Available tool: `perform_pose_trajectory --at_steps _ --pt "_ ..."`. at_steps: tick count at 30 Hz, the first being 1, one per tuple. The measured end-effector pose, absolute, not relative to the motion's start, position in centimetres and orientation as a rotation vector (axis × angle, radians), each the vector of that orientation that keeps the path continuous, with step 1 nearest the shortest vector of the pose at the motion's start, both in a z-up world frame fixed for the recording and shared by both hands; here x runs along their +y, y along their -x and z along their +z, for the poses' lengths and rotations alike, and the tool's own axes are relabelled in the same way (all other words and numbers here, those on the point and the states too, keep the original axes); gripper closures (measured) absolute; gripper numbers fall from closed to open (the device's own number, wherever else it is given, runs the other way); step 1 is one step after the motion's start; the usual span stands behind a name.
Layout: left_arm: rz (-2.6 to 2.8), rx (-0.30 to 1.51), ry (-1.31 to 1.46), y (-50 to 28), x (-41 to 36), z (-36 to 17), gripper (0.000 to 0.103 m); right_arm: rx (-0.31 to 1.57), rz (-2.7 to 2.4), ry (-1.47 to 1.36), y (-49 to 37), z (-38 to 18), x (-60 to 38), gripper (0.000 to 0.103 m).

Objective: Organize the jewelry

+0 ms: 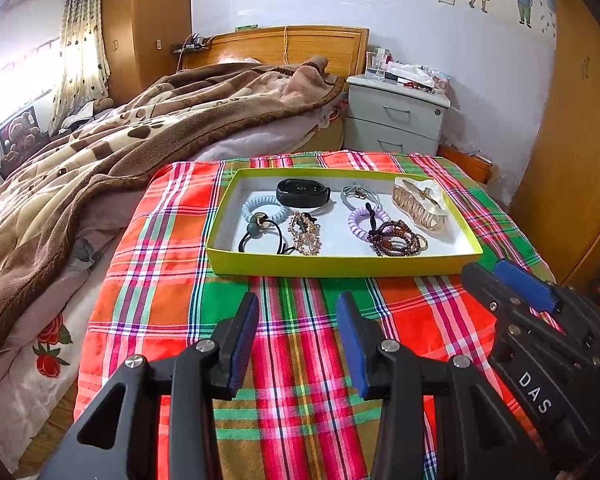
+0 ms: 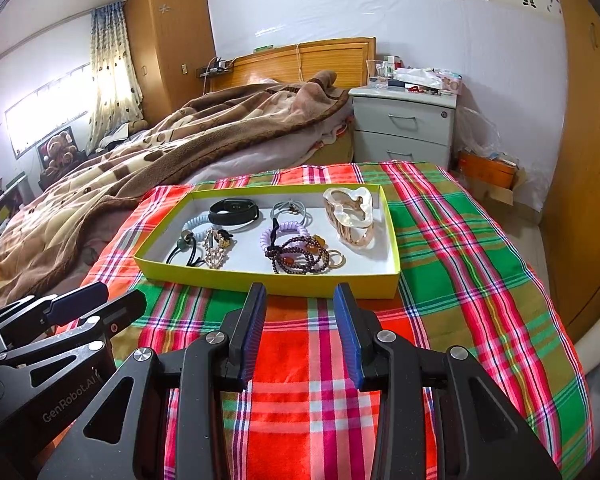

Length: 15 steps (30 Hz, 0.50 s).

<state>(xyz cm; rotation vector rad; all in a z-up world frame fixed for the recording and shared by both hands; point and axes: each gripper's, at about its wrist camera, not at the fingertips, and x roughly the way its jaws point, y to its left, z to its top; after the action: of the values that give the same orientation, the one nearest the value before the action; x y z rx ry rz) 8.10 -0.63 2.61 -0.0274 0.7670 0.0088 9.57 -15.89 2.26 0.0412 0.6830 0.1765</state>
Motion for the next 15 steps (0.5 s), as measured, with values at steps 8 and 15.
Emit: perform_pose_trajectory --at_steps 8,15 --pt "0.007 0.777 0.030 -8.25 -0.49 2.52 0.061 0.684 0.177 -0.043 -9.56 2.33 -15.95 0.067" --pt "0.007 0.778 0.024 -8.29 -0.59 2.49 0.061 0.683 0.176 -0.043 -9.56 2.33 -15.95 0.067"
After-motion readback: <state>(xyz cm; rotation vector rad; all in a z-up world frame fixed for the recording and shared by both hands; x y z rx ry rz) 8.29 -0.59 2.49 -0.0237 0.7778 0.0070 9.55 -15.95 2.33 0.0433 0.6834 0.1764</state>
